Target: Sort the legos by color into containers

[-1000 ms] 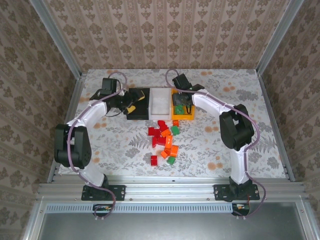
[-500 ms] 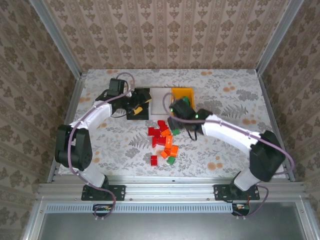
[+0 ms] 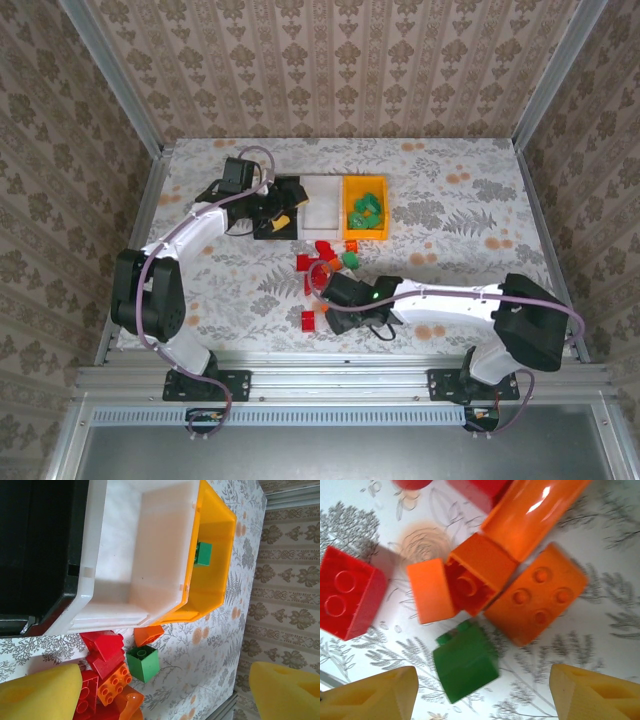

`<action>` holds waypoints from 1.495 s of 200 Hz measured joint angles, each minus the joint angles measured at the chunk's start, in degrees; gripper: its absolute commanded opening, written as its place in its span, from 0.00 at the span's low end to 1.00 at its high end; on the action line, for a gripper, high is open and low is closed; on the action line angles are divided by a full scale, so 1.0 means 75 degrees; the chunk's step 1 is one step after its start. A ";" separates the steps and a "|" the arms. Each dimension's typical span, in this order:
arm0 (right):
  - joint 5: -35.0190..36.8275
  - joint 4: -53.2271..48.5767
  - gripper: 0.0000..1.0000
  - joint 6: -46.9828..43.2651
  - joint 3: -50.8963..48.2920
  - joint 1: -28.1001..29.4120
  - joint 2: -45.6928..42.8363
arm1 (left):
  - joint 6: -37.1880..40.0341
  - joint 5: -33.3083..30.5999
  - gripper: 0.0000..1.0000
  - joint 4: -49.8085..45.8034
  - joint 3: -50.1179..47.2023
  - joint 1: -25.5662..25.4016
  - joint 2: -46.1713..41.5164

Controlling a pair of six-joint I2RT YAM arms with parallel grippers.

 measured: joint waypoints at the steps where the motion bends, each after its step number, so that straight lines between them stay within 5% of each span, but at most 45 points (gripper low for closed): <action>1: -0.0009 0.0012 0.70 0.0006 0.0000 0.0006 0.0006 | -0.0003 0.0000 0.89 0.0000 0.0000 0.0000 0.0000; 180: 0.0041 0.0210 0.43 0.0175 0.0670 0.0595 0.1536 | -0.0012 -0.0003 0.89 0.0000 0.0000 0.0000 0.0000; 299: 0.1049 -0.0481 0.38 0.0050 0.1055 0.0539 0.0493 | -0.0012 -0.0003 0.89 -0.0003 0.0000 0.0000 0.0000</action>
